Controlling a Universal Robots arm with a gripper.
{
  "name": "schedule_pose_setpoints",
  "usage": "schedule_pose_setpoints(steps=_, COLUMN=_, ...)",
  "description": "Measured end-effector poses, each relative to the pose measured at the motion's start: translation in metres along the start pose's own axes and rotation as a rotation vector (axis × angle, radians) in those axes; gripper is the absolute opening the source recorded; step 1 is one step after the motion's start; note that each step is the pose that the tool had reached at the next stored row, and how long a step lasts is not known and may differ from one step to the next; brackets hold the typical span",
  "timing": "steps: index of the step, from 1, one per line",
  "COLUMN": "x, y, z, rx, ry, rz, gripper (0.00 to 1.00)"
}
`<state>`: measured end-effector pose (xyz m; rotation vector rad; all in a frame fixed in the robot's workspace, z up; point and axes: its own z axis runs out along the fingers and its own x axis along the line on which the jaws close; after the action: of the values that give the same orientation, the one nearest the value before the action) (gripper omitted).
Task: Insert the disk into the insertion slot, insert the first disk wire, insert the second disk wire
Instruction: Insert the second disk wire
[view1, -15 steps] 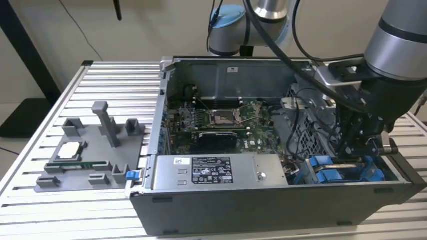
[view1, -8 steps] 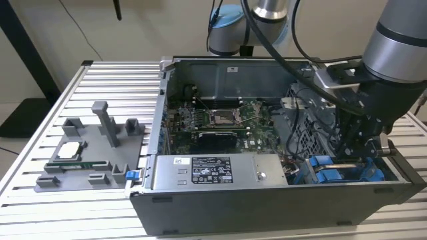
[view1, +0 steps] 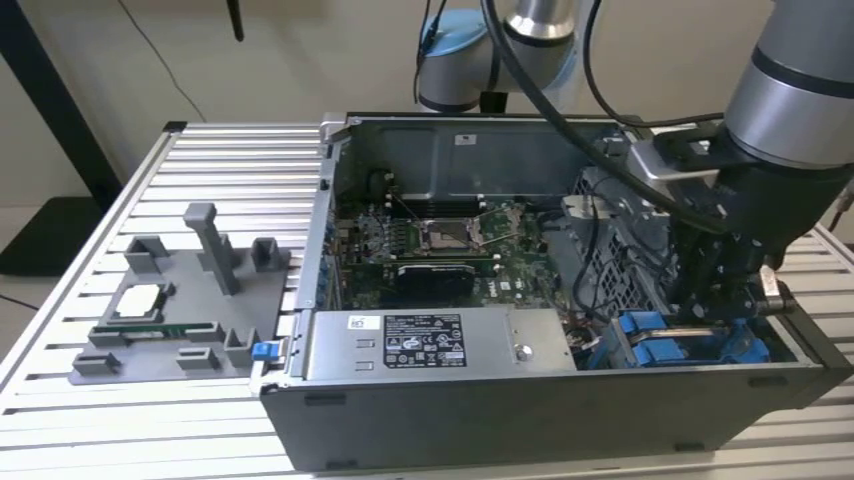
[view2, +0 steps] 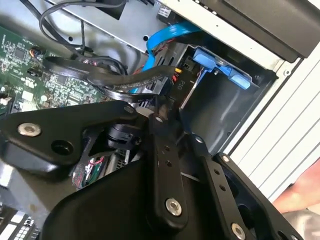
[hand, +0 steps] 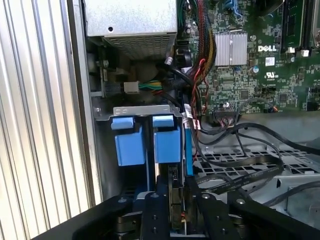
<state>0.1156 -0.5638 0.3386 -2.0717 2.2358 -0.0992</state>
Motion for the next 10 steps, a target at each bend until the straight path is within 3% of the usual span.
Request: schedule_pose_setpoints(steps=10, x=-0.0006, y=-0.003, z=-0.0284, rx=-0.0011, ry=-0.003, rz=0.001, gripper=1.0)
